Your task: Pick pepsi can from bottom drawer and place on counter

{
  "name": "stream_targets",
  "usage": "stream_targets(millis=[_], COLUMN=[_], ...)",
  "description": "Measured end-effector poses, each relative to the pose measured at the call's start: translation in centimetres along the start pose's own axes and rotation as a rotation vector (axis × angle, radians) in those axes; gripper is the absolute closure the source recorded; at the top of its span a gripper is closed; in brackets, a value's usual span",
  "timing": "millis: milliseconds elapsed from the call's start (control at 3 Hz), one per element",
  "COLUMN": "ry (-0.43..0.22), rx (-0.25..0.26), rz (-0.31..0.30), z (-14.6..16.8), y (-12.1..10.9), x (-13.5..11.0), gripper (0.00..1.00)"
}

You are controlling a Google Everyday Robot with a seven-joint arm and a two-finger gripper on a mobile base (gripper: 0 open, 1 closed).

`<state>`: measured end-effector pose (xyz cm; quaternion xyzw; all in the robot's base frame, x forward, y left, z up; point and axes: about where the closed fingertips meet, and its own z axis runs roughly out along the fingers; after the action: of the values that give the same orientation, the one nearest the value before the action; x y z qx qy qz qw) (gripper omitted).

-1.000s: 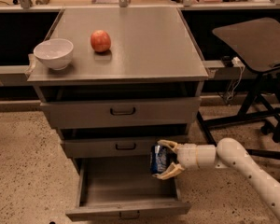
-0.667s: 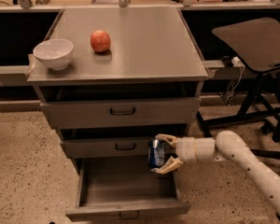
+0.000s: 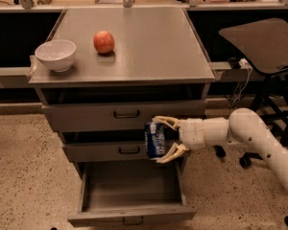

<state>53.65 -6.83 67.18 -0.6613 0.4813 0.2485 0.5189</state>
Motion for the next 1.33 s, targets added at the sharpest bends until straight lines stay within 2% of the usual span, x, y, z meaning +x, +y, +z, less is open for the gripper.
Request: stream_targets(millis=[333, 667, 1000, 1333], ry=[-0.007, 0.004, -0.009, -0.019], rx=[-0.018, -0.024, 0.006, 0.053], rz=[-0.078, -0.098, -0.038, 0.041], z=[-2.0, -3.1, -4.3, -4.8], y=[-3.5, -5.8, -9.5, -14.5], x=[-6.9, -10.0, -11.9, -12.7], gripper=[1.0, 1.0, 1.0, 1.0])
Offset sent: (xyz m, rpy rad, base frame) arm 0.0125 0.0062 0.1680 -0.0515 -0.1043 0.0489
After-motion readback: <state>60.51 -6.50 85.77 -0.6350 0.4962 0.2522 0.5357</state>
